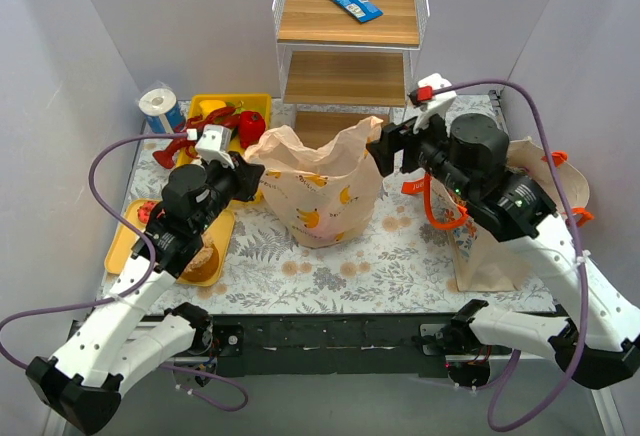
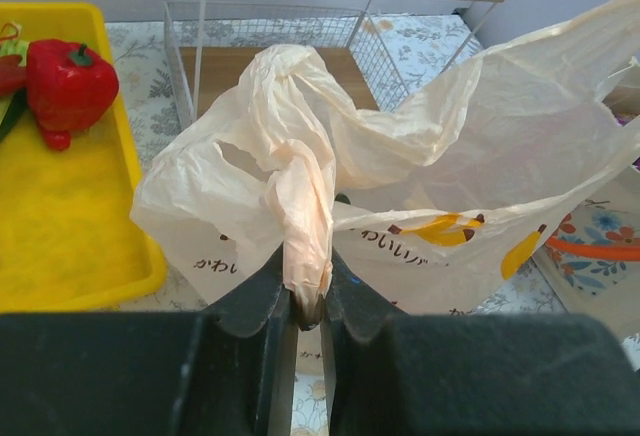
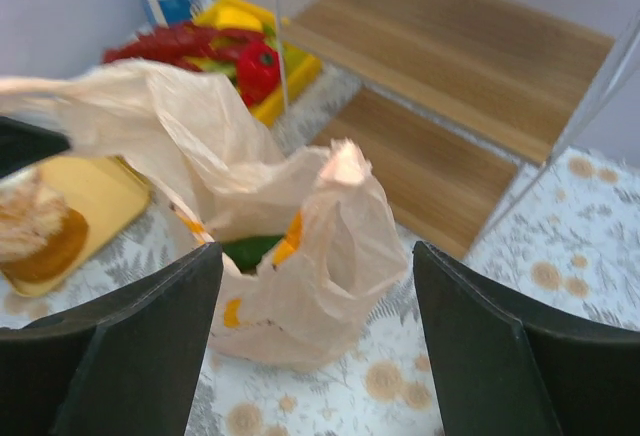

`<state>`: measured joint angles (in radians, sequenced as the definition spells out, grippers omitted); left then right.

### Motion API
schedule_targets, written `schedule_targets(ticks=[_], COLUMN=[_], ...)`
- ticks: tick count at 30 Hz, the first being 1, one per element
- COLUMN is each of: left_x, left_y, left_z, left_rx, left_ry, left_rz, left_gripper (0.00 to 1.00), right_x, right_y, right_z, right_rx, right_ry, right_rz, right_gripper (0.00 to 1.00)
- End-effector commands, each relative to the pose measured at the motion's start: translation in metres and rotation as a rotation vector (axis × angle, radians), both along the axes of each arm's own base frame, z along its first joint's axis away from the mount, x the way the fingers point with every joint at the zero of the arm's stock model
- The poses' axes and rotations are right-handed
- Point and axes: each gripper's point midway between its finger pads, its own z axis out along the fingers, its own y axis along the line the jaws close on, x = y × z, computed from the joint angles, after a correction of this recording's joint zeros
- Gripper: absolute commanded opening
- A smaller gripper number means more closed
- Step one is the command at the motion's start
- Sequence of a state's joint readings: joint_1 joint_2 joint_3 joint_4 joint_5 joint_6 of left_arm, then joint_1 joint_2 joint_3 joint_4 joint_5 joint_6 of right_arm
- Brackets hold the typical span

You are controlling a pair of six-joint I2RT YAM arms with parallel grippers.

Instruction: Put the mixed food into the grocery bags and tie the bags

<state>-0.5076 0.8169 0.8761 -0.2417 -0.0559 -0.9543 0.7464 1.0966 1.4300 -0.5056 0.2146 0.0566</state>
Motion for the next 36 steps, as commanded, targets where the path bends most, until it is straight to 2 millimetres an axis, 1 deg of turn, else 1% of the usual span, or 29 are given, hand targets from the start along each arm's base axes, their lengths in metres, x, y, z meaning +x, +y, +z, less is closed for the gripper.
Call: schedule_targets(ticks=[1,2,3,5,6,7,8,9,10,11,12,14,15,16,18,19,21,22,24,25,26,27,28,29,30,31,33,34,36], left_x=[-0.002,-0.006,-0.008,-0.014,-0.016,-0.017,-0.02,-0.023,-0.023,-0.024,-0.025,-0.026,-0.025,-0.025,-0.025,-0.025,-0.027,-0.026,-0.028,-0.028,-0.028,-0.03,-0.032,-0.034,-0.035,-0.034,-0.027,-0.024,-0.021], left_y=[-0.008,-0.014,-0.015,-0.019,-0.021,-0.024,-0.027,-0.032,-0.034,-0.035,-0.035,-0.034,-0.033,-0.033,-0.031,-0.03,-0.027,-0.023,-0.016,-0.011,-0.009,-0.006,-0.005,-0.004,-0.001,0.003,0.016,0.02,0.028], left_z=[0.033,0.033,0.031,0.034,0.032,0.032,0.029,0.026,0.023,0.019,0.018,0.017,0.016,0.017,0.014,0.012,0.007,0.007,0.012,0.017,0.022,0.028,0.041,0.044,0.052,0.062,0.074,0.08,0.095], left_rx=[-0.031,-0.04,-0.047,-0.083,-0.087,-0.097,-0.095,-0.095,-0.08,-0.073,-0.066,-0.058,-0.053,-0.053,-0.046,-0.042,-0.025,-0.017,-0.011,-0.012,-0.01,-0.009,-0.015,-0.013,-0.016,-0.019,-0.018,-0.013,-0.015], left_ry=[-0.044,-0.029,-0.006,0.013,0.027,0.04,0.054,0.066,0.07,0.078,0.078,0.071,0.073,0.073,0.086,0.089,0.085,0.077,0.056,0.044,0.034,0.017,-0.011,-0.017,-0.036,-0.062,-0.095,-0.115,-0.156], left_rz=[-0.05,-0.086,-0.09,-0.114,-0.128,-0.142,-0.162,-0.195,-0.21,-0.216,-0.223,-0.224,-0.221,-0.22,-0.208,-0.204,-0.2,-0.178,-0.15,-0.13,-0.121,-0.118,-0.117,-0.118,-0.11,-0.089,-0.007,0.018,0.063], left_gripper=[0.11,0.1,0.1,0.11,0.12,0.14,0.16,0.18,0.2,0.2,0.2,0.2,0.2,0.2,0.18,0.18,0.19,0.22,0.39,0.54,0.66,0.8,0.87,0.92,0.98,0.98,0.98,0.98,0.98], right_x=[-0.02,-0.017,-0.019,-0.021,-0.014,-0.018,-0.011,-0.022,-0.023,-0.02,-0.032,-0.034,-0.046,-0.049,-0.058,-0.058,-0.056,-0.055,-0.051,-0.05,-0.048,-0.046,-0.048,-0.047,-0.046,-0.048,-0.045,-0.044,-0.041], right_y=[0.013,0.021,0.024,0.043,0.057,0.072,0.091,0.107,0.119,0.137,0.153,0.178,0.191,0.199,0.215,0.22,0.223,0.224,0.222,0.218,0.216,0.214,0.209,0.207,0.204,0.2,0.195,0.195,0.194], right_z=[0.081,0.082,0.099,0.102,0.105,0.102,0.088,0.095,0.091,0.077,0.074,0.062,0.058,0.05,0.045,0.035,0.04,0.036,0.034,0.033,0.02,0.017,0.018,0.007,0.007,0.013,0.006,0.015,0.019], right_rx=[0.24,0.242,0.262,0.253,0.245,0.237,0.207,0.2,0.182,0.152,0.122,0.09,0.073,0.034,0.028,0.023,0.054,0.051,0.042,0.038,0.008,-0.004,-0.007,-0.033,-0.039,-0.031,-0.061,-0.046,-0.055], right_ry=[-0.189,-0.184,-0.207,-0.196,-0.189,-0.172,-0.131,-0.147,-0.144,-0.128,-0.157,-0.186,-0.206,-0.241,-0.29,-0.282,-0.299,-0.295,-0.307,-0.314,-0.313,-0.319,-0.331,-0.334,-0.346,-0.373,-0.393,-0.426,-0.442], right_rz=[0.121,0.141,0.162,0.246,0.277,0.341,0.371,0.437,0.464,0.493,0.554,0.604,0.657,0.69,0.74,0.748,0.739,0.735,0.715,0.701,0.697,0.683,0.68,0.68,0.669,0.664,0.654,0.646,0.631], right_gripper=[0.84,0.84,0.84,0.85,0.85,0.86,0.86,0.86,0.86,0.87,0.87,0.88,0.89,0.89,0.93,0.93,0.94,0.94,0.94,0.94,0.94,0.95,0.96,0.97,0.98,0.99,0.99,0.99,0.99])
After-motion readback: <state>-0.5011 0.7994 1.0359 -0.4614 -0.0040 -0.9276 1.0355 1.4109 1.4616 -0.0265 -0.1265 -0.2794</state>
